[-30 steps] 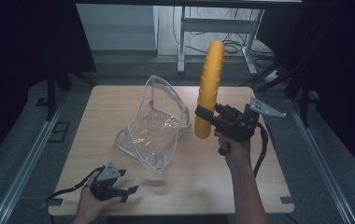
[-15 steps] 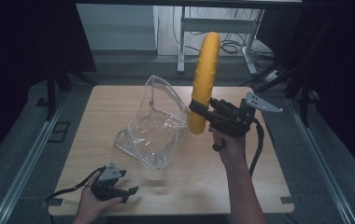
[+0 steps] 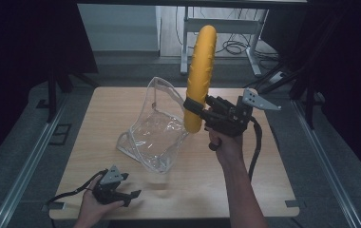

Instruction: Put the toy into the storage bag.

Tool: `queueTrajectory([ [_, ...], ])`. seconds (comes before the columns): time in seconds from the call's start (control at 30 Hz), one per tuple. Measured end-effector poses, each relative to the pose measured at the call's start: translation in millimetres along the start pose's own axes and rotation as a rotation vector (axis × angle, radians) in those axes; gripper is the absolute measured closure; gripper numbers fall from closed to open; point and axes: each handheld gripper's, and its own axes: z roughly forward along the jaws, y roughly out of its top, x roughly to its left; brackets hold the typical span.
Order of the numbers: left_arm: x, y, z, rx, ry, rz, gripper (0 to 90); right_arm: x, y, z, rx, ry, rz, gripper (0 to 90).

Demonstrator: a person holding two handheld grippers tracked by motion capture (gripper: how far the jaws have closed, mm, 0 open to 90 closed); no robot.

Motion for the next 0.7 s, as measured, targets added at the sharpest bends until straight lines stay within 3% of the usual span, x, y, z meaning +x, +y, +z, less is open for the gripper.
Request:
queueTrajectory([
  [0.4, -0.1, 0.1, 0.8, -0.005, -0.004, -0.005, 20.2, 12.0, 3.1, 10.7, -0.04, 0.035, -0.019, 50.6],
  [0.7, 0.2, 0.4, -0.7, -0.004, -0.006, -0.001, 20.1, 23.6, 5.9, 22.7, -0.037, 0.083, -0.031, 50.5],
])
